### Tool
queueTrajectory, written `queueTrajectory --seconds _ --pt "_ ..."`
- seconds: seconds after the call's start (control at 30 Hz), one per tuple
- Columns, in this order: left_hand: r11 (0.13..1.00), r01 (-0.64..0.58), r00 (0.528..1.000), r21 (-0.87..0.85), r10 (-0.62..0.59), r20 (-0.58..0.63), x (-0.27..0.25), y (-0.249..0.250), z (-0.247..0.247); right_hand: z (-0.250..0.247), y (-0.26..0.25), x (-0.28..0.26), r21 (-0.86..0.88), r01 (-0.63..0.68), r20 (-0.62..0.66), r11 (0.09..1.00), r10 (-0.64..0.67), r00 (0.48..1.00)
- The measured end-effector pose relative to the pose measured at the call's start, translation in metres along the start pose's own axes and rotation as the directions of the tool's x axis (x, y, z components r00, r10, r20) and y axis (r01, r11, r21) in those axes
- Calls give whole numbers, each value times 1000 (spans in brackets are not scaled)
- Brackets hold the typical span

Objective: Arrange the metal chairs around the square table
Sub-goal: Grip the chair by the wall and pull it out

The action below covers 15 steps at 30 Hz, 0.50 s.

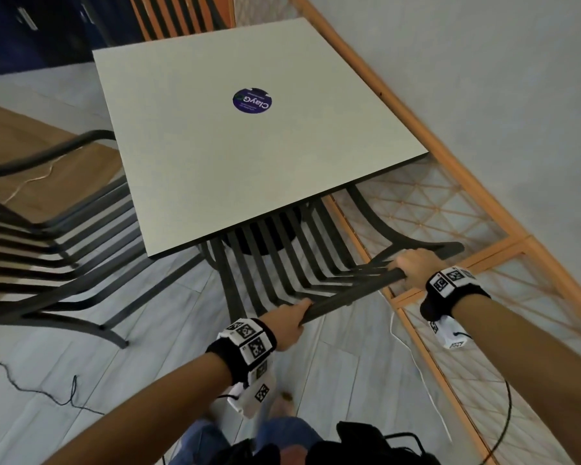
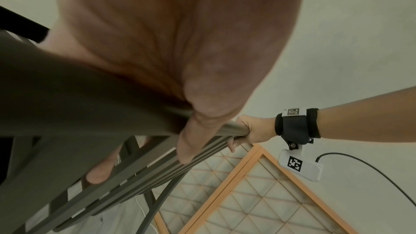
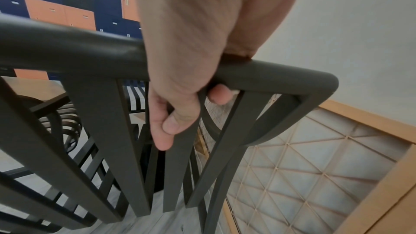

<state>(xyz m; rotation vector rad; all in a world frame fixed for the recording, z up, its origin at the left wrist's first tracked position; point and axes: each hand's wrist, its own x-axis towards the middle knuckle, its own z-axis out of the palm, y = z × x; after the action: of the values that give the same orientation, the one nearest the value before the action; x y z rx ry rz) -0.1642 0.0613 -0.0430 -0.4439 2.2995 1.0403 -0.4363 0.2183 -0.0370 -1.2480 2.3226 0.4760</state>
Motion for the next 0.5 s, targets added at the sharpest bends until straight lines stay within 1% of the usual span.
queueTrajectory --seconds 0.2,0.3,0.4,0.5 --pt "999 17 999 41 -18 28 14 5 -16 -14 5 15 -36 -21 29 999 22 999" --pt "999 13 999 33 -15 42 18 9 -17 -15 6 15 -53 -30 38 998 32 999" --pt "999 -28 1000 -24 28 -11 16 4 -11 -15 1 9 -49 -79 40 996 81 996" --pt "990 -58 998 -131 53 -41 2 -20 -8 -23 -14 3 -42 -93 36 995 95 995"
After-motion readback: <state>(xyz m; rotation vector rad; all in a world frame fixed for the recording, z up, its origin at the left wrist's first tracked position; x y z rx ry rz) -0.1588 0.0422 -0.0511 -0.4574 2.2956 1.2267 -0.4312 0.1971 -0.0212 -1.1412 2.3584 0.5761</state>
